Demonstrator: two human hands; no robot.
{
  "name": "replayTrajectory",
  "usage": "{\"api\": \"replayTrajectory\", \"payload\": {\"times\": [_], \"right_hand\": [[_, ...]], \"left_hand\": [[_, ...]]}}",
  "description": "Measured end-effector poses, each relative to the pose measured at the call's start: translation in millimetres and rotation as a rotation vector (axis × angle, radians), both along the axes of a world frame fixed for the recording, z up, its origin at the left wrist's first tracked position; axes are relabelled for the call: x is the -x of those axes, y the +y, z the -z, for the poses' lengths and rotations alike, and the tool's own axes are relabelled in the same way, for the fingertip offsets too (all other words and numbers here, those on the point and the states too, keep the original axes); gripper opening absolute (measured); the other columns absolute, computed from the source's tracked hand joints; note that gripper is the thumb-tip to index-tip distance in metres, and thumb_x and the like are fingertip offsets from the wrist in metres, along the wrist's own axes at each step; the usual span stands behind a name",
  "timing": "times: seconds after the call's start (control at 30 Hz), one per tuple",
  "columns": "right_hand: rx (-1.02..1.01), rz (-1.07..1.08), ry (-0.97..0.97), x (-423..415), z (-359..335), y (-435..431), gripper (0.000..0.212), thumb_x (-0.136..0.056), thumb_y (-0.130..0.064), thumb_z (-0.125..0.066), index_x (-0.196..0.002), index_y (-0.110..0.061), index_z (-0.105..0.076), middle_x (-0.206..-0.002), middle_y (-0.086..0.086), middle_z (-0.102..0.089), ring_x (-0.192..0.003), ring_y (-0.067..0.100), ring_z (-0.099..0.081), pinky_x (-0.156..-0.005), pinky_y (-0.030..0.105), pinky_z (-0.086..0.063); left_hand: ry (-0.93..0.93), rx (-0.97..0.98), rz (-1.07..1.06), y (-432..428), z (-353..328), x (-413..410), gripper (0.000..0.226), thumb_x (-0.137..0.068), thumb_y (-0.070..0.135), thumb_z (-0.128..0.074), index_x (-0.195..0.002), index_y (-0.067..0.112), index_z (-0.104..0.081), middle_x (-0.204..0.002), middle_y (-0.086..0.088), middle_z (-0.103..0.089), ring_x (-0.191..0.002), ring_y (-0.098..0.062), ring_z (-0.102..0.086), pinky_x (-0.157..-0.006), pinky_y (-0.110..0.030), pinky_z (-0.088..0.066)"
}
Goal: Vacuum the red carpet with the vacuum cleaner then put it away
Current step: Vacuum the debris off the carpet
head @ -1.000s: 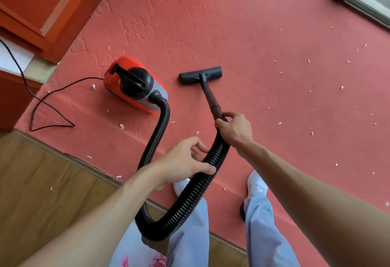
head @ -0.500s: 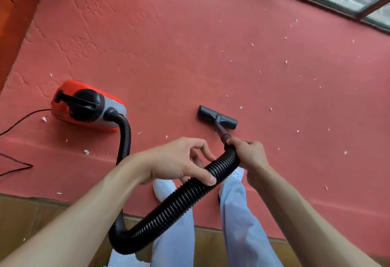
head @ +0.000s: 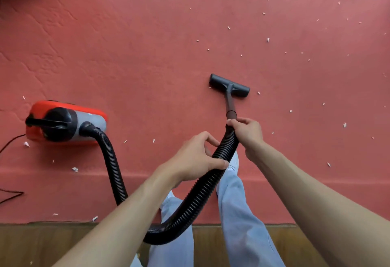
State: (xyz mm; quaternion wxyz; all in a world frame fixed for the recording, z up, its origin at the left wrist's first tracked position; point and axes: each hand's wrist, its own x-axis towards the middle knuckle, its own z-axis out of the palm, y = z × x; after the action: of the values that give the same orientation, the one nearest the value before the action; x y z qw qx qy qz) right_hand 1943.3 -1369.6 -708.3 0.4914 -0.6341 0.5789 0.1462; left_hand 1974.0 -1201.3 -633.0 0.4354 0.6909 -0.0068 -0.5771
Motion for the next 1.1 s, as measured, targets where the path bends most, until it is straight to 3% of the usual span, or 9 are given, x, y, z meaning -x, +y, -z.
{"api": "replayTrajectory", "payload": {"times": [0.1,0.23,0.33,0.47,0.57,0.7,0.87,1.03,1.1], "right_hand": [[0.031,-0.027,-0.001,-14,3,-15,0.053,-0.066,-0.036,-0.072,-0.116,-0.018,-0.068,-0.107,0.006,-0.072,-0.100,0.024,-0.068,-0.094,0.043,-0.054],[0.040,-0.122,0.027,-24,-20,-27,0.042,-0.055,-0.039,-0.068,-0.092,-0.019,-0.075,-0.094,0.006,-0.074,-0.094,0.027,-0.070,-0.088,0.044,-0.057],[-0.040,-0.202,0.034,-20,-49,-26,0.014,-0.069,-0.029,-0.071,-0.068,-0.015,-0.071,-0.075,0.006,-0.070,-0.073,0.026,-0.064,-0.076,0.040,-0.055],[-0.161,-0.224,0.028,-12,-58,-16,0.015,-0.079,-0.020,-0.069,-0.065,-0.014,-0.068,-0.072,0.009,-0.063,-0.069,0.022,-0.056,-0.069,0.036,-0.048],[-0.153,-0.198,0.025,-15,-44,-11,0.012,-0.071,-0.027,-0.071,-0.071,-0.015,-0.070,-0.076,0.006,-0.068,-0.073,0.022,-0.060,-0.073,0.036,-0.053],[-0.097,-0.149,0.002,-25,-8,-15,0.069,-0.043,-0.049,-0.068,-0.105,-0.019,-0.072,-0.099,0.004,-0.074,-0.096,0.025,-0.070,-0.090,0.045,-0.057],[0.015,-0.177,-0.015,-44,6,-17,0.042,-0.080,-0.032,-0.069,-0.118,-0.014,-0.069,-0.112,0.007,-0.071,-0.106,0.025,-0.064,-0.096,0.039,-0.051],[0.069,-0.279,-0.037,-53,4,-21,0.021,-0.084,-0.031,-0.066,-0.101,-0.018,-0.066,-0.106,0.007,-0.070,-0.103,0.026,-0.064,-0.091,0.037,-0.052],[0.051,-0.307,-0.048,-52,-3,-26,0.032,-0.083,-0.032,-0.066,-0.112,-0.017,-0.066,-0.109,0.006,-0.069,-0.106,0.025,-0.063,-0.094,0.039,-0.051]], "left_hand": [[-0.027,-0.012,-0.047,-17,-1,-6,0.040,-0.075,0.022,-0.082,-0.106,0.026,-0.059,-0.066,0.011,-0.064,-0.063,-0.008,-0.066,-0.067,-0.031,-0.055],[0.071,0.056,0.022,-18,-18,-28,0.044,-0.073,0.012,-0.085,-0.107,0.015,-0.057,-0.075,0.001,-0.061,-0.065,-0.012,-0.061,-0.058,-0.027,-0.050],[0.155,0.115,0.155,-13,-36,-49,0.047,-0.074,0.007,-0.084,-0.111,0.010,-0.055,-0.078,-0.002,-0.062,-0.070,-0.014,-0.063,-0.058,-0.024,-0.050],[0.196,0.120,0.268,-10,-45,-62,0.045,-0.074,0.006,-0.084,-0.107,0.010,-0.054,-0.083,-0.007,-0.064,-0.073,-0.018,-0.066,-0.062,-0.027,-0.053],[0.186,0.074,0.233,-7,-38,-60,0.046,-0.075,0.007,-0.084,-0.111,0.010,-0.055,-0.082,-0.005,-0.064,-0.072,-0.016,-0.065,-0.061,-0.026,-0.052],[0.123,0.005,0.067,-11,-21,-43,0.045,-0.077,0.013,-0.083,-0.113,0.015,-0.057,-0.084,-0.005,-0.064,-0.069,-0.012,-0.063,-0.057,-0.022,-0.049],[-0.034,-0.106,-0.118,-32,7,-14,0.041,-0.076,0.019,-0.080,-0.108,0.025,-0.056,-0.075,0.004,-0.062,-0.064,-0.009,-0.062,-0.061,-0.025,-0.048],[-0.114,-0.125,-0.269,-43,10,1,0.038,-0.079,0.020,-0.076,-0.110,0.031,-0.057,-0.083,0.004,-0.068,-0.070,-0.010,-0.068,-0.060,-0.022,-0.049],[-0.129,-0.095,-0.269,-41,6,-2,0.040,-0.079,0.022,-0.077,-0.112,0.036,-0.059,-0.086,0.000,-0.070,-0.073,-0.012,-0.070,-0.066,-0.027,-0.054]]}}
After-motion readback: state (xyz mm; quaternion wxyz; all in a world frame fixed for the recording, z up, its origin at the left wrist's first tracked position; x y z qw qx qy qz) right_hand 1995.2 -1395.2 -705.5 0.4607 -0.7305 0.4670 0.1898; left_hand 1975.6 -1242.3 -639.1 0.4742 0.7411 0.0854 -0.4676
